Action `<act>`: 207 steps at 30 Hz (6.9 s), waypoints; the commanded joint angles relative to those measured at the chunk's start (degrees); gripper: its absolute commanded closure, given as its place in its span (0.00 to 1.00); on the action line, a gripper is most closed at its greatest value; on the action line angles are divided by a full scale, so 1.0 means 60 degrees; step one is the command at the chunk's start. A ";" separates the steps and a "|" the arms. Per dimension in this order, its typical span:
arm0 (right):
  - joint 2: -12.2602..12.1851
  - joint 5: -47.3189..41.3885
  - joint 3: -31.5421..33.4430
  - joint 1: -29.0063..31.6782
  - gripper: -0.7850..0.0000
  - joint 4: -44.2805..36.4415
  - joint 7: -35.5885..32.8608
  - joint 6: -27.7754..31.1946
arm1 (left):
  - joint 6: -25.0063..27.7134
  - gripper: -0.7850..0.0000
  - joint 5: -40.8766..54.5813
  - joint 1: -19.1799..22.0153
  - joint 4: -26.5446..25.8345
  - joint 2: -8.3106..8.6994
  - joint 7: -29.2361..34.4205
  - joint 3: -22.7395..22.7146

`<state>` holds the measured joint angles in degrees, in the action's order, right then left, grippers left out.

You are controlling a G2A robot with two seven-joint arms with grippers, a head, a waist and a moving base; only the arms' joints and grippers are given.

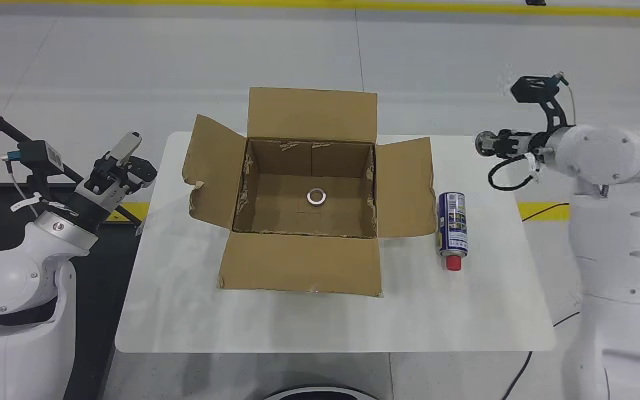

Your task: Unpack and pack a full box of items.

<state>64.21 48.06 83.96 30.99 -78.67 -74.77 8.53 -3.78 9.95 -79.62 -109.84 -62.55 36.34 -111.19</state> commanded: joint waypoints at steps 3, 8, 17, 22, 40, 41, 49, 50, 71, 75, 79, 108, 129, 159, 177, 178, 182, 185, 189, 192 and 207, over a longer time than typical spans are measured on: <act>0.0057 -0.1017 -0.0425 0.0077 1.00 -0.1261 -0.0116 0.0057 | 0.0000 0.00 0.0000 0.0000 0.0000 0.0000 0.0000 0.0000; 0.0178 -0.2001 -0.1381 0.0015 1.00 -0.2113 -0.0185 0.0182 | 0.0000 0.00 0.0000 0.0000 0.0000 0.0000 0.0000 0.0000; 0.0662 -0.2889 -0.4260 -0.0632 1.00 -0.1650 0.0125 0.0170 | 0.0000 0.00 0.0000 0.0000 0.0000 0.0000 0.0000 0.0000; 0.1047 -0.2947 -0.5788 -0.1135 1.00 -0.0707 0.0424 0.0089 | 0.0000 0.00 0.0000 0.0000 0.0000 0.0000 0.0000 0.0000; 0.2885 -0.1954 -0.9437 -0.2666 1.00 0.3553 0.1846 -0.0613 | 0.0000 0.00 0.0000 0.0000 0.0000 0.0000 0.0000 0.0000; 0.2988 -0.1926 -0.9548 -0.2711 1.00 0.3784 0.1867 -0.0618 | 0.0000 0.00 0.0000 0.0000 0.0000 0.0000 0.0000 0.0000; 0.3664 -0.2125 -0.9956 -0.3032 0.93 0.5235 0.2018 -0.0248 | 0.0000 0.00 0.0000 0.0000 0.0000 0.0000 0.0000 0.0000; 0.3730 -0.2130 -0.9982 -0.3061 0.90 0.5367 0.2037 -0.0212 | 0.0000 0.00 0.0000 0.0000 0.0000 0.0000 0.0000 0.0000; 0.4342 -0.1966 -0.9848 -0.3501 0.58 0.6594 0.1846 0.0529 | 0.0000 0.00 0.0000 0.0000 0.0000 0.0000 0.0000 0.0000; 0.4222 -0.1994 -0.9520 -0.3684 0.52 0.6505 0.1771 0.0696 | 0.0000 0.00 0.0000 0.0000 0.0000 0.0000 0.0000 0.0000; 0.3861 -0.2289 -0.8780 -0.3894 0.30 0.6108 0.1496 0.0926 | 0.0000 0.00 0.0000 0.0000 0.0000 0.0000 0.0000 0.0000; 0.0321 0.1693 0.0052 0.1479 0.00 -0.2454 -0.1259 -0.0815 | 0.0000 0.00 0.0000 0.0000 0.0000 0.0000 0.0000 0.0000; 0.0143 0.1780 -0.0367 0.2526 0.00 -0.0776 -0.1582 -0.0998 | 0.0000 0.00 0.0000 0.0000 0.0000 0.0000 0.0000 0.0000; 0.0171 0.0449 -0.1067 0.2308 0.78 0.0996 -0.1141 -0.1168 | 0.0000 0.00 0.0000 0.0000 0.0000 0.0000 0.0000 0.0000; -0.0112 -0.0733 -0.0269 0.1628 1.00 0.1102 -0.1094 -0.0713 | 0.0000 0.00 0.0000 0.0000 0.0000 0.0000 0.0000 0.0000; -0.0141 -0.0788 -0.0163 0.1575 1.00 0.1124 -0.1063 -0.0704 | 0.0000 0.00 0.0000 0.0000 0.0000 0.0000 0.0000 0.0000; -0.0261 -0.0821 0.0172 0.1307 1.00 0.1000 -0.1018 -0.0606 | 0.0000 0.00 0.0000 0.0000 0.0000 0.0000 0.0000 0.0000; -0.0333 -0.0914 0.0355 0.1055 1.00 0.0745 -0.0943 -0.0566 | 0.0000 0.00 0.0000 0.0000 0.0000 0.0000 0.0000 0.0000; -0.0382 -0.1491 0.0494 0.0667 1.00 0.0321 -0.0798 -0.0349 | 0.0000 0.00 0.0000 0.0000 0.0000 0.0000 0.0000 0.0000; -0.0377 -0.1940 0.0321 0.0300 1.00 -0.0142 -0.0672 -0.0138 | 0.0000 0.00 0.0000 0.0000 0.0000 0.0000 0.0000 0.0000; 0.0219 -0.4297 -0.3166 -0.1161 1.00 -0.1371 0.0842 0.0494 | 0.0000 0.00 0.0000 0.0000 0.0000 0.0000 0.0000 0.0000</act>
<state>65.24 22.67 66.83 24.52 -87.16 -70.08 11.36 -3.78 9.95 -79.62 -109.84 -62.55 36.34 -111.19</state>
